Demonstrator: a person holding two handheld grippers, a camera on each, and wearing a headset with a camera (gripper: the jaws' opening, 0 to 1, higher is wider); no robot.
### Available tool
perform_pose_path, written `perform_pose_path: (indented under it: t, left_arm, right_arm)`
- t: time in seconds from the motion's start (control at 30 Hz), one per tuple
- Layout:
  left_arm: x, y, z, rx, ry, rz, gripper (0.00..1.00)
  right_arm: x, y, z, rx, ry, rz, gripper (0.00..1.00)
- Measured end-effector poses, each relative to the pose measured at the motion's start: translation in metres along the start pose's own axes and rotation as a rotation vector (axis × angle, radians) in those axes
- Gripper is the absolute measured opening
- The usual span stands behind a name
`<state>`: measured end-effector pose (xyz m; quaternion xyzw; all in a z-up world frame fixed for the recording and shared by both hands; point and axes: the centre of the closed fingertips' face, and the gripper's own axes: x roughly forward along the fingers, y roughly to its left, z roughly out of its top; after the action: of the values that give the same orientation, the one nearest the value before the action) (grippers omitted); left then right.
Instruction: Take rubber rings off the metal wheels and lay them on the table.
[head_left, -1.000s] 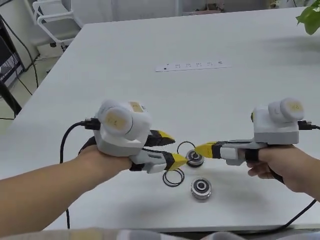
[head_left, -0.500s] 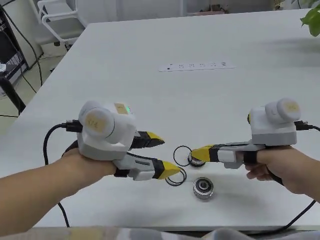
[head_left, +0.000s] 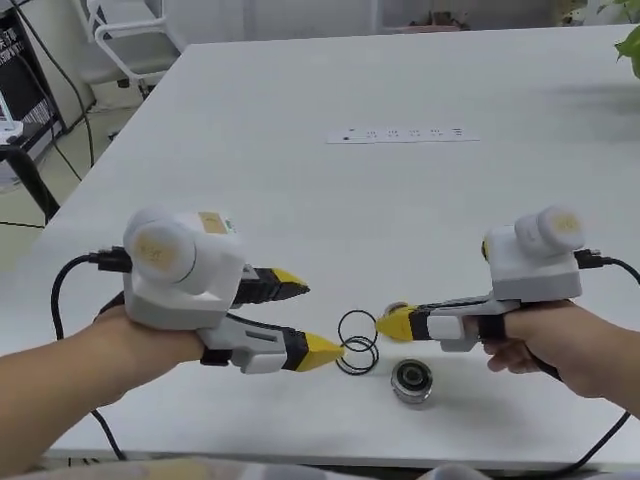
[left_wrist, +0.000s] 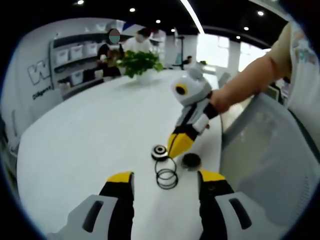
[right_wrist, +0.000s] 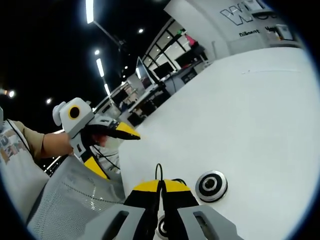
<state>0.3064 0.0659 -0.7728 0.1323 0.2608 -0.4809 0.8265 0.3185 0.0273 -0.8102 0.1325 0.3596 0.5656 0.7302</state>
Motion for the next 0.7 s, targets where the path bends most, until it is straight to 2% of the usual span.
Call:
perform_pose_path:
  t: [0.3, 0.7]
  left_arm:
    - [-0.005, 0.002, -0.001, -0.009, -0.002, 0.01, 0.54]
    - [-0.007, 0.004, -0.005, -0.026, -0.001, 0.02, 0.53]
  right_arm:
    - [0.008, -0.002, -0.011, 0.008, 0.053, -0.002, 0.0]
    - [0.012, -0.011, -0.018, 0.026, 0.086, -0.016, 0.0]
